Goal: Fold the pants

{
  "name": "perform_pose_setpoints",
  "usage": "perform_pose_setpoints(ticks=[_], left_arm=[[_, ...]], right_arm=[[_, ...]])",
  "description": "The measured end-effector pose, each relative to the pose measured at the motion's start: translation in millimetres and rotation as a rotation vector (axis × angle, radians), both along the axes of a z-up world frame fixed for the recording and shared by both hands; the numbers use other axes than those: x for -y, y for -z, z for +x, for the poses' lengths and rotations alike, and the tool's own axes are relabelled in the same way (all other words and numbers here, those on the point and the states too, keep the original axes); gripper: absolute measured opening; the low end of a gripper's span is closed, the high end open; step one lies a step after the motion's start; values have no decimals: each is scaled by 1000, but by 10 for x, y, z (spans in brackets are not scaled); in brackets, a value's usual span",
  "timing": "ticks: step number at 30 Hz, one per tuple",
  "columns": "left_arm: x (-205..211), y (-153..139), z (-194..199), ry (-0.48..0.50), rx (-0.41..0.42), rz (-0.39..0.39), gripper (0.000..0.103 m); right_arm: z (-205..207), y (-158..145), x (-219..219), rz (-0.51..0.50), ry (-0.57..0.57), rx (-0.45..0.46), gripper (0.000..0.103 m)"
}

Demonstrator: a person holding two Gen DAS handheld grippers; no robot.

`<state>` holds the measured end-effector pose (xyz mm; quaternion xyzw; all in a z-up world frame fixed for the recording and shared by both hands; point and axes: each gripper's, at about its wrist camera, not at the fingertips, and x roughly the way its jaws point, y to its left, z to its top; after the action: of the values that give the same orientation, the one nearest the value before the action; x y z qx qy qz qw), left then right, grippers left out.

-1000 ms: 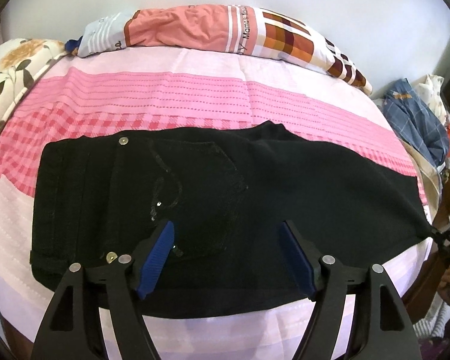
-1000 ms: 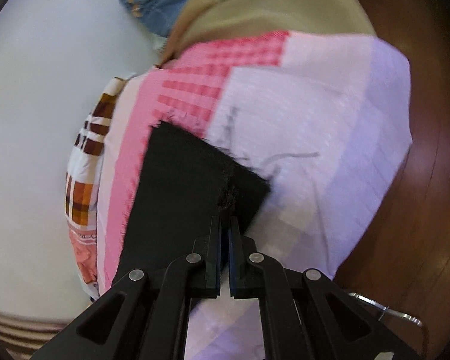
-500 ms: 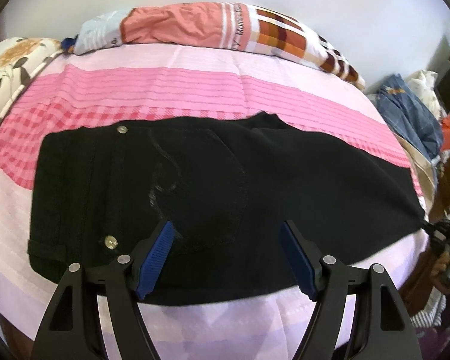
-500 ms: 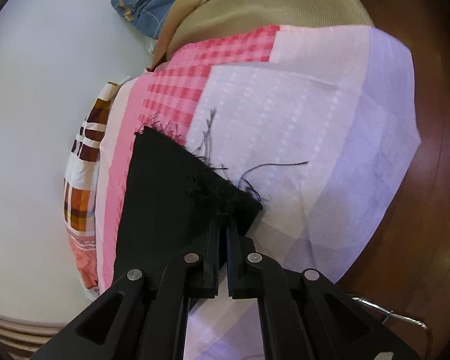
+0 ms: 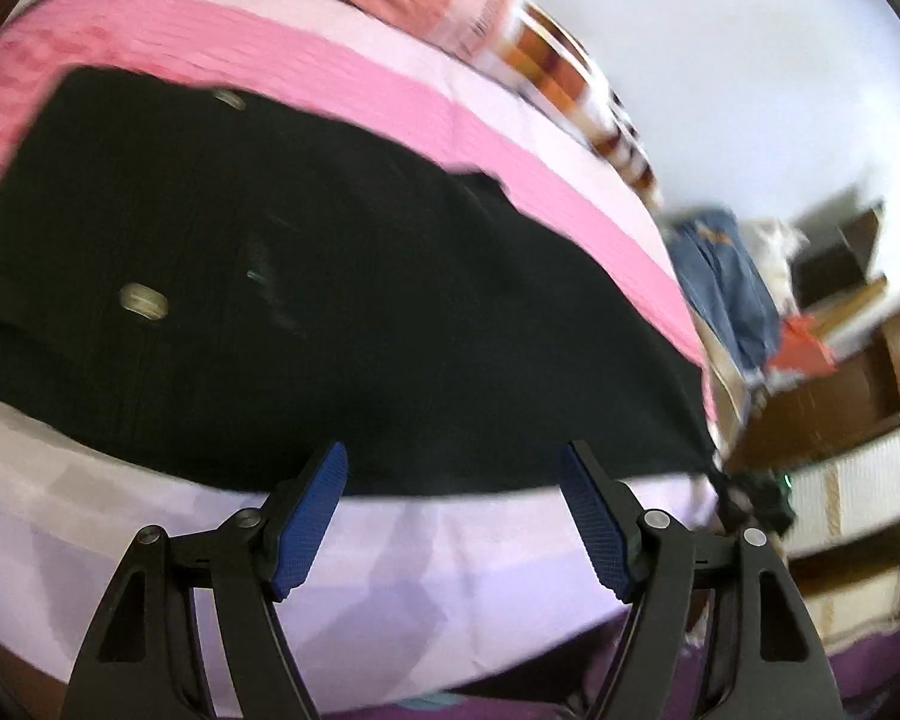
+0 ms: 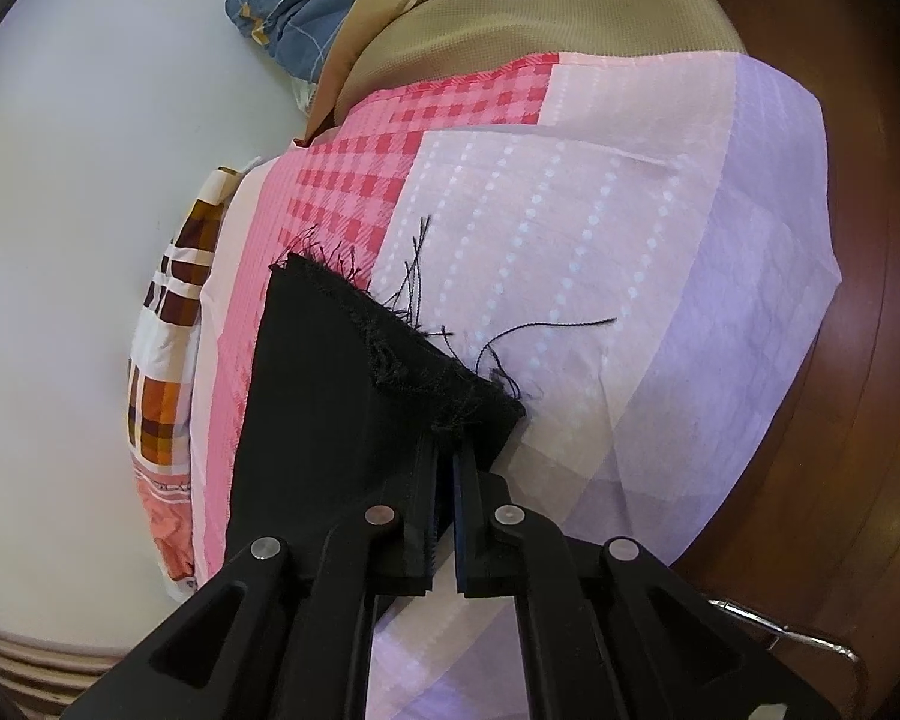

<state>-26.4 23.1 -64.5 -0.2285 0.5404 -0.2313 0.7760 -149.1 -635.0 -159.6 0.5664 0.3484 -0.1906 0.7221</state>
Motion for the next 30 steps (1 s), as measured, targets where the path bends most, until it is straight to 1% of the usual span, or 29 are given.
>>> perform_pose_setpoints(ticks=[2,3,4,6,8,9,10,13,15,19,20,21,22,23,25,26,28,30], left_arm=[[246,-14,-31,101,1,-5,69],[336,-9,-27,133,-12,-21,64],[394,11,-13,150,-29,-47,57],[451,57,31,154,-65,-81,52],[448,173,92,124,-130,-140,50],[445,265,124,103,-185,-187,48],[450,318,143,88,-214,-212,45],[438,463,176,41,-308,-319,45],[439,505,188,12,-340,-350,45],[345,489,275,-65,-334,-419,45],[322,478,305,-90,-328,-430,45],[319,478,328,-102,-328,-422,45],[322,502,346,-110,-341,-412,45],[326,547,351,-116,-366,-418,45],[340,621,309,-116,-415,-455,45],[348,622,287,-113,-421,-456,45],[366,568,258,-107,-411,-443,45],[347,559,287,-121,-402,-440,45]], right_arm=[[-13,6,-2,2,1,0,2],[-12,5,-1,2,0,0,2],[-14,7,1,3,0,0,2],[-26,16,-1,9,1,3,2],[-45,27,-4,16,2,6,2],[-49,29,-8,18,2,7,2],[-56,32,-15,19,2,8,2],[-62,37,-13,22,4,8,2],[-63,39,-13,21,2,8,2],[-66,37,-14,27,6,11,2],[-78,38,-18,29,7,12,2],[-77,37,-19,30,9,11,2],[-74,39,-15,29,8,10,2],[-76,40,-15,31,8,11,2],[-80,48,-13,39,10,15,2],[-76,46,-17,40,11,15,2],[-73,53,-11,36,10,13,2],[-64,52,-19,27,9,8,2]])
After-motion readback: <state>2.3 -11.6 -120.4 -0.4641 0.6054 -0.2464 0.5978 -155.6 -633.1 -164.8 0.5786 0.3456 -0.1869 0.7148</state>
